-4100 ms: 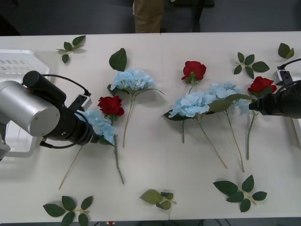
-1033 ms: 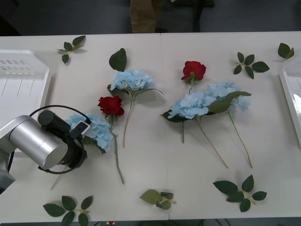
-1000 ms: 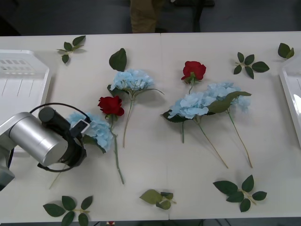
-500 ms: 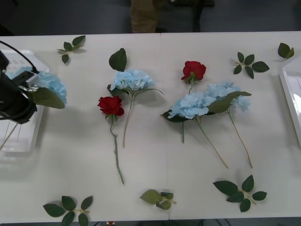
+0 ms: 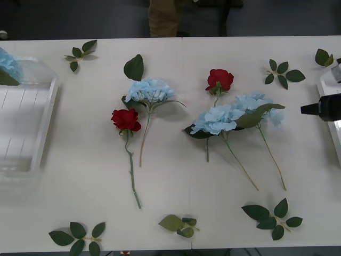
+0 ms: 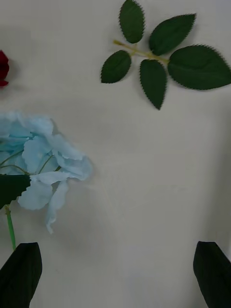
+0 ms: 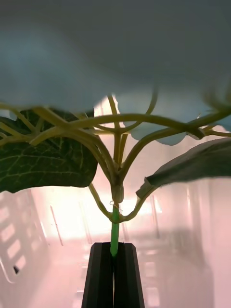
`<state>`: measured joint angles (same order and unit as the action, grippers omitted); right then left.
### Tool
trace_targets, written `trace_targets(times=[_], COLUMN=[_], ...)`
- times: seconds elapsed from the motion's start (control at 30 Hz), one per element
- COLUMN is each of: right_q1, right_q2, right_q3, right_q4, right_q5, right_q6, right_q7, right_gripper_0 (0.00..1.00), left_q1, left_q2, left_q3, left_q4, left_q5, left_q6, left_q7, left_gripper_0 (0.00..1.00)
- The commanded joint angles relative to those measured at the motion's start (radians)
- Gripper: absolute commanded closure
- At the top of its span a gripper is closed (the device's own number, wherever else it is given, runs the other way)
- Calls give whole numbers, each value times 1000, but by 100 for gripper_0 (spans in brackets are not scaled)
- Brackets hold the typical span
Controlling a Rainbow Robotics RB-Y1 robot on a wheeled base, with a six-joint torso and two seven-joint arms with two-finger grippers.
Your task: Place the red flowers into the right box and the blue flowers into the left box. If a person shows an open palm, hand one flower to the person first, then continue sorting.
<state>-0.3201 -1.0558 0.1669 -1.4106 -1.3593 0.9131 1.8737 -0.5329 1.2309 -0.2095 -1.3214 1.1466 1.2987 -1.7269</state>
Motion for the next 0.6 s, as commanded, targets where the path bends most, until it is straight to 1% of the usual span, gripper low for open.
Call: trace_targets(times=[0.03,0.17,0.3,0.43,0.53,0.6], right_q1=[53,88,102,70,47,27], right_q2=[0,-6,-7,17,57,80], right_q3=[120,187,244,289,289,289], right_q4=[-62,-116,-165,-171,-166,-159], right_q5=[-12,-24,45,105,157,192], right_q6=[-102,-157,-220,-243,-215,-194], right_q7=[-42,-35,-44,-56,-64,-70], right_gripper_0=[8,8,8,9,9,8], left_q1=[-30,-29,-26,-2,17,22], left_q2=[-30,-71,-117,-166,-186,-191], left_q3=[7,7,7,7,7,7], left_q4=[79,133,191,228,222,222], left_q5=[-21,-36,-54,-82,-139,-166], left_q6=[-50,-107,-179,-276,-337,-352], left_q7=[-34,-43,-53,-68,-79,-82], left_gripper_0=[100,100,100,100,100,100])
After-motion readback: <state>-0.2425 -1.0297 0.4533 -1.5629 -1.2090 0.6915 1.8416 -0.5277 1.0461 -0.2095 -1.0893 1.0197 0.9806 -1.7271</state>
